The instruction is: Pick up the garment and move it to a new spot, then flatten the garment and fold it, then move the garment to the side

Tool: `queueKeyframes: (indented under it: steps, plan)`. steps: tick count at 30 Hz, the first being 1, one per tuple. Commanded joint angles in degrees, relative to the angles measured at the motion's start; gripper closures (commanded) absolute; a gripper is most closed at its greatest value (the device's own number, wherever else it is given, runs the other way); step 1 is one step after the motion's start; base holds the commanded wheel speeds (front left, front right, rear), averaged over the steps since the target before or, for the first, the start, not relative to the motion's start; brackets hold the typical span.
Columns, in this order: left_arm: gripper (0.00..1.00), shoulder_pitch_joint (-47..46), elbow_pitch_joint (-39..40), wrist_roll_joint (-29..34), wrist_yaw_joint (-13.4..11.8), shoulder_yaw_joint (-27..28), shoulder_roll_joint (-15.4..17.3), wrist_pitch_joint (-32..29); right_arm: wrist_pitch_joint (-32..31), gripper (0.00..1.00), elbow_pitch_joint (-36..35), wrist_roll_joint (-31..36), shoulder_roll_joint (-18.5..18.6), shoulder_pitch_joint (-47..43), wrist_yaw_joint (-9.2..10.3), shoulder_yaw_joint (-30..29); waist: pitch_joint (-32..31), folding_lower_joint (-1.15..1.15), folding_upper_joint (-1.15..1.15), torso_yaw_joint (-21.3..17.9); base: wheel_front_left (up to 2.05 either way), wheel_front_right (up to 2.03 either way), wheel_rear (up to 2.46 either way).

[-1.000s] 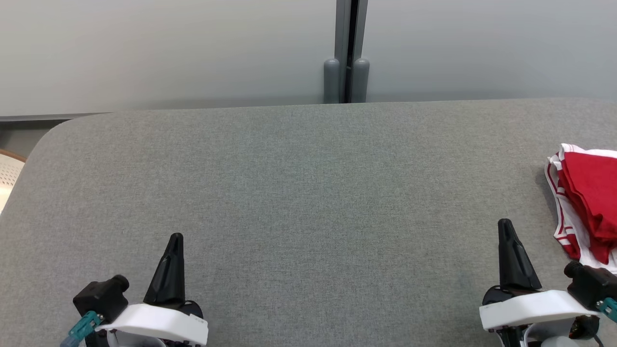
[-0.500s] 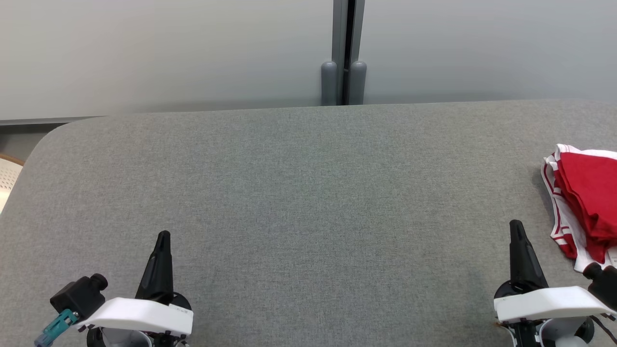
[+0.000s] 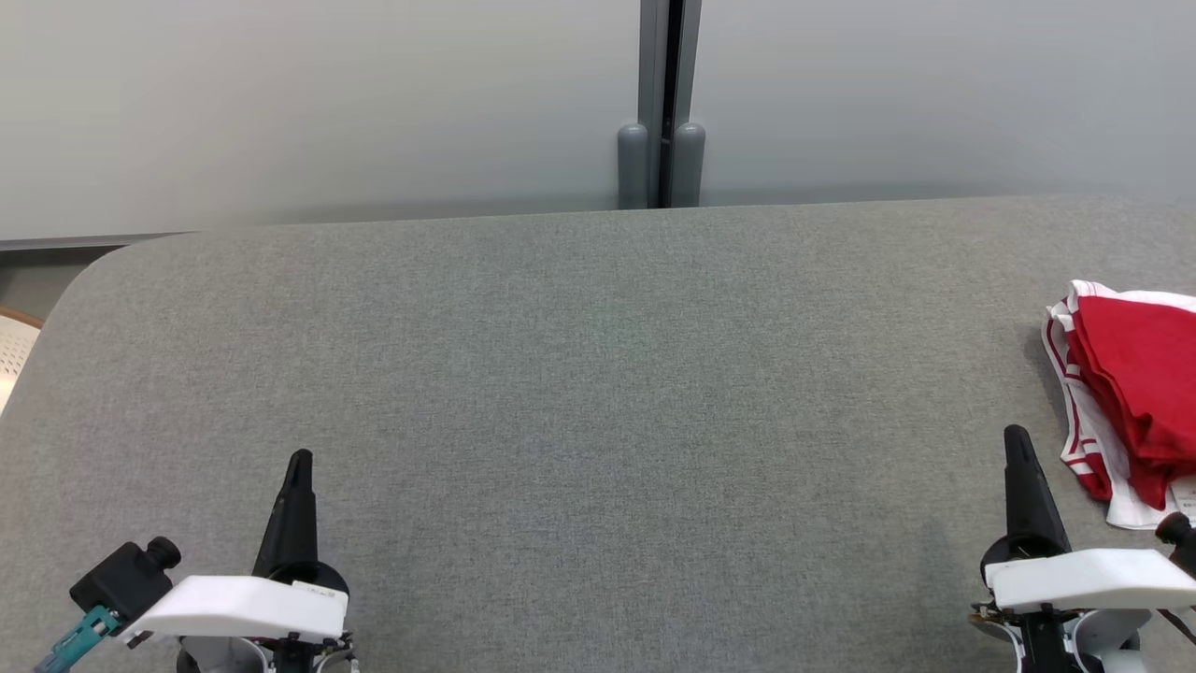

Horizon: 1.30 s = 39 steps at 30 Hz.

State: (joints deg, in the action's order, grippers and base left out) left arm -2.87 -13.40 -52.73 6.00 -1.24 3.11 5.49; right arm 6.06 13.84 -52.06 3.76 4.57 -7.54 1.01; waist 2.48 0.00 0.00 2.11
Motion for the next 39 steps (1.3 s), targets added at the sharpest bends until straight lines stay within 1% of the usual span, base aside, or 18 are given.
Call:
queueKeyframes:
  steps: [1,13,39]
  plan:
    - [1.0,-1.97,0.59,-2.2,0.31,0.58,0.53,-0.44,-0.63,1.0,-0.6,-2.36,0.51,1.06,0.04,-0.32,-0.06,0.0,0.0,-0.05,0.0,0.0,0.0]
    - [1.0,-2.23,0.37,-9.93,0.59,1.79,0.62,-2.54,-2.71,1.0,-0.5,-10.32,0.6,1.25,0.04,-1.37,-0.39,0.0,0.0,-0.36,0.0,0.0,0.0]
    - [1.0,-2.97,-0.03,-23.32,1.04,4.06,0.67,-6.47,-6.48,1.0,-0.27,-24.14,0.59,1.56,0.04,-3.35,-1.1,0.0,0.0,-1.01,0.0,0.0,0.0]
